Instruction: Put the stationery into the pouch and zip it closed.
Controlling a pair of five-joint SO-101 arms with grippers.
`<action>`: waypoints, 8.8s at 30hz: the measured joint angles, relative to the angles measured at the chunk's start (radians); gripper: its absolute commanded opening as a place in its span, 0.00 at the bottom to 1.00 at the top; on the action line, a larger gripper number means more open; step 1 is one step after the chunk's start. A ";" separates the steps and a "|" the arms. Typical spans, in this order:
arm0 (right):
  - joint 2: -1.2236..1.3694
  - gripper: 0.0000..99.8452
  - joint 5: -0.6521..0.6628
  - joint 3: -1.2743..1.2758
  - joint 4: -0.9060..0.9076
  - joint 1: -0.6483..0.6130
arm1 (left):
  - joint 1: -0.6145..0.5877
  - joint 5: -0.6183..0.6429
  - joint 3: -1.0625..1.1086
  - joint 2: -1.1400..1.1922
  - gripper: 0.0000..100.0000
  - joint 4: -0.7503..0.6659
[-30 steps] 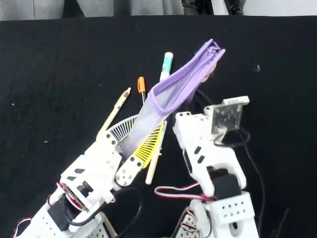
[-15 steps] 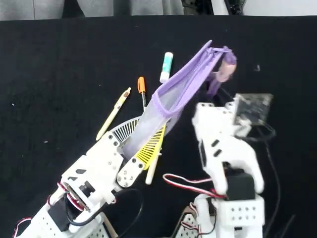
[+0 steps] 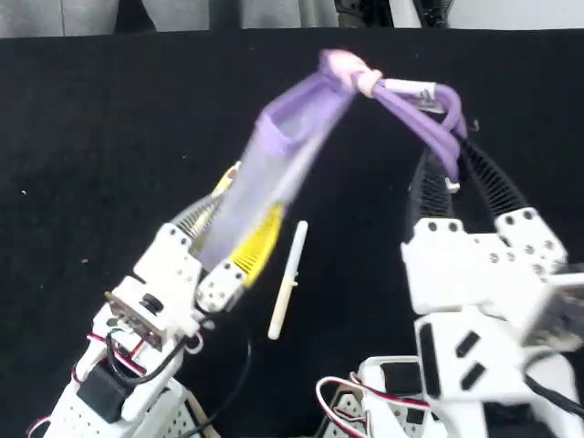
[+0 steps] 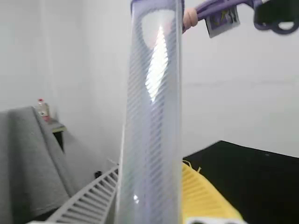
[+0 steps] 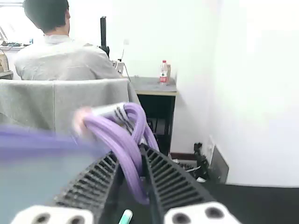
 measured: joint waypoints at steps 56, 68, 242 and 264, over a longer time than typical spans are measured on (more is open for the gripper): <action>0.810 0.01 0.089 -1.266 0.549 0.224 | -0.069 -0.098 -1.040 1.907 0.21 0.018; 0.789 0.01 0.089 -1.266 0.577 0.244 | -0.052 -0.098 -1.516 2.421 0.18 0.012; 0.681 0.01 0.132 -1.274 0.644 0.255 | -0.195 0.331 -2.963 3.271 0.03 0.787; 0.681 0.01 0.132 -1.274 0.644 0.255 | -0.152 0.331 -2.980 2.883 0.03 1.327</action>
